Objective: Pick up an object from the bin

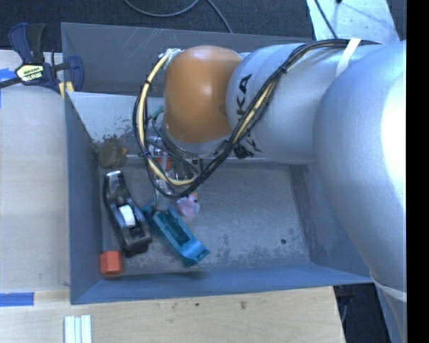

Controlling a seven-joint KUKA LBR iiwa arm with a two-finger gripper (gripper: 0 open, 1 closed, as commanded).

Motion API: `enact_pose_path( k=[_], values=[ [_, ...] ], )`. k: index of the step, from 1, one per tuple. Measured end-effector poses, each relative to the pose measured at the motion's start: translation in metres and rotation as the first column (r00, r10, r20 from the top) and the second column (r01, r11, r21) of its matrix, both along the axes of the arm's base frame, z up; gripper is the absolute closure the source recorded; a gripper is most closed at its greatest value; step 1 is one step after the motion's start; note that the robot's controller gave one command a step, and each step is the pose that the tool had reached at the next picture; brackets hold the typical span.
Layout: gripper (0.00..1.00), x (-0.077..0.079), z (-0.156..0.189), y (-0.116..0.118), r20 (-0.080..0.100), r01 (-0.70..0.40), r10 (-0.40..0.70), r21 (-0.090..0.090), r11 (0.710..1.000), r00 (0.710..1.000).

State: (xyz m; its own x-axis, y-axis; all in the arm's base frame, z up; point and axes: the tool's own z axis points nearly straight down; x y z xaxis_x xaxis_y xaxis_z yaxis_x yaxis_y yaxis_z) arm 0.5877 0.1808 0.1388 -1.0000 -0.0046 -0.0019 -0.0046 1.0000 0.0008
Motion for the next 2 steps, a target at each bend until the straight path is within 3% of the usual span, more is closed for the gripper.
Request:
enact_pose_path(
  k=[1, 2],
  values=[
    [0.0, 0.005, -0.02, -0.025, 0.005, -0.215, 0.215, 0.001, 0.977, 0.977],
    [0.0, -0.008, 0.007, -0.004, -0.006, -0.269, 0.269, -0.003, 0.963, 0.963]
  ],
)
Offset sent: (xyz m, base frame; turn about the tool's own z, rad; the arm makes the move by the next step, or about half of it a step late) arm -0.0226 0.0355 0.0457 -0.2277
